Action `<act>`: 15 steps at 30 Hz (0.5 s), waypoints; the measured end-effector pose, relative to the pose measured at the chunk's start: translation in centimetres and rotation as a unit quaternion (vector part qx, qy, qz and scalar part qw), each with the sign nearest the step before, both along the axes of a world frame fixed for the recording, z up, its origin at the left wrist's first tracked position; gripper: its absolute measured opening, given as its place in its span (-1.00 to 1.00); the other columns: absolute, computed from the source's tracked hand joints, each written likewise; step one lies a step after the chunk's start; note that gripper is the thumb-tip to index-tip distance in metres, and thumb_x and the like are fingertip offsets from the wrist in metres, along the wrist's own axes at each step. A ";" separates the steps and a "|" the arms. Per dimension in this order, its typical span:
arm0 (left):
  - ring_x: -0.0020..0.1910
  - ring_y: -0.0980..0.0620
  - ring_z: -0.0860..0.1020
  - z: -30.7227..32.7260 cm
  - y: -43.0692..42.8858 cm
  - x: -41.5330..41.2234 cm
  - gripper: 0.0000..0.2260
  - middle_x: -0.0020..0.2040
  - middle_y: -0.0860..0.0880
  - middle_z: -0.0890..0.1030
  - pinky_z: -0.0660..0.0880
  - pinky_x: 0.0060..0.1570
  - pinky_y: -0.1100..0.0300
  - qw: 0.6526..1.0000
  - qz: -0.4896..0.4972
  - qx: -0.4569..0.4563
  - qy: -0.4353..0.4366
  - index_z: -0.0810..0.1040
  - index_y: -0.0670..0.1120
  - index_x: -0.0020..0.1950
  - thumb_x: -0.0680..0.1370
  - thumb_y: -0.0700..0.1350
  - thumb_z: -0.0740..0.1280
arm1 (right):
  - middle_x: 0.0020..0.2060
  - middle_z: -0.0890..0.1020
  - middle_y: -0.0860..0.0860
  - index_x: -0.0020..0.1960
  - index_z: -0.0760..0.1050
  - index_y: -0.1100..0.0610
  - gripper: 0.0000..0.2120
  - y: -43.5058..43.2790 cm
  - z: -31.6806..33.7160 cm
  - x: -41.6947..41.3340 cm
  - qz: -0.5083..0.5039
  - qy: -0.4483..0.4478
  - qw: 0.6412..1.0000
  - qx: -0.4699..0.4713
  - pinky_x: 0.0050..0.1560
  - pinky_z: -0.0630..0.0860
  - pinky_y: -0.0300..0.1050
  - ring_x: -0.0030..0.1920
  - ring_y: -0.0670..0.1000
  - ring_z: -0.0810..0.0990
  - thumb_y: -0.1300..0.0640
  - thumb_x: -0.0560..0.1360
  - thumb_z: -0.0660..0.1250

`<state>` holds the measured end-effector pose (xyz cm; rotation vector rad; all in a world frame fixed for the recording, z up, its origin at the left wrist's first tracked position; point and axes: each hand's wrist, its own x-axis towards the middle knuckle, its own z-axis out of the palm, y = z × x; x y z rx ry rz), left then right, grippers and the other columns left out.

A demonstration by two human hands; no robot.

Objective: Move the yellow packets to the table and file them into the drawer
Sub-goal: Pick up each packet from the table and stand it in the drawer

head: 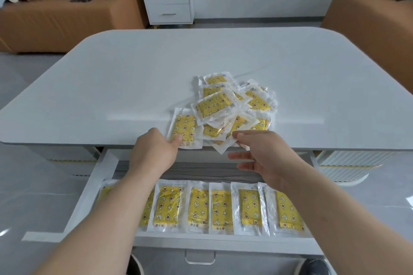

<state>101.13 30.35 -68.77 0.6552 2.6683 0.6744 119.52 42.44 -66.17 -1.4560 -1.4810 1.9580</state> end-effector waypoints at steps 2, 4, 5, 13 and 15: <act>-0.37 -0.08 0.68 0.1 0.0 0.5 -0.61 -0.35 -0.08 0.69 0.66 -0.15 -0.05 0.998 0.001 0.053 -0.028 0.54 -0.16 -0.24 0.56 0.14 0.38 | 0.14 0.64 0.02 0.16 0.64 0.07 -0.81 0.0 -0.1 0.0 0.009 0.006 1.000 0.003 -0.30 0.58 -0.10 -0.10 0.08 0.76 0.19 0.66 0.27; -0.40 -0.04 0.69 0.1 0.0 0.7 -0.70 -0.37 -0.07 0.69 0.66 -0.12 -0.08 0.994 0.011 0.095 -0.053 0.50 -0.14 -0.24 0.55 0.04 0.44 | 0.15 0.64 0.00 0.18 0.64 0.07 -0.80 -0.1 -0.1 0.0 0.013 0.012 1.000 0.017 -0.33 0.54 -0.12 -0.11 0.06 0.76 0.19 0.65 0.28; -0.40 -0.03 0.69 0.1 0.0 0.7 -0.73 -0.36 -0.06 0.69 0.66 -0.12 -0.10 0.991 0.021 0.112 -0.070 0.49 -0.13 -0.21 0.54 -0.01 0.47 | 0.14 0.64 -0.01 0.20 0.64 0.07 -0.80 -0.2 0.0 0.0 0.012 0.014 0.999 0.027 -0.31 0.54 -0.12 -0.10 0.05 0.76 0.18 0.65 0.28; -0.21 -0.08 0.71 1.6 0.2 0.8 -0.83 -0.24 -0.05 0.69 0.67 -0.11 -0.14 0.956 0.113 0.248 -0.108 0.51 -0.03 -0.12 0.35 -0.16 0.43 | -0.14 0.71 -0.10 0.19 0.66 0.01 -0.80 -0.8 1.3 1.5 -0.033 -0.004 0.980 0.197 0.05 0.68 0.00 -0.04 0.01 0.72 0.10 0.61 0.34; -0.15 -0.10 0.69 1.9 0.1 1.1 -0.83 -0.19 -0.05 0.67 0.66 -0.11 -0.13 0.946 0.126 0.281 -0.104 0.51 -0.03 -0.10 0.35 -0.14 0.39 | -0.18 0.73 -0.09 0.03 0.68 -0.03 -0.90 -0.8 1.4 2.1 -0.069 0.012 0.978 0.199 0.07 0.68 0.04 -0.07 0.00 0.72 0.10 0.58 0.39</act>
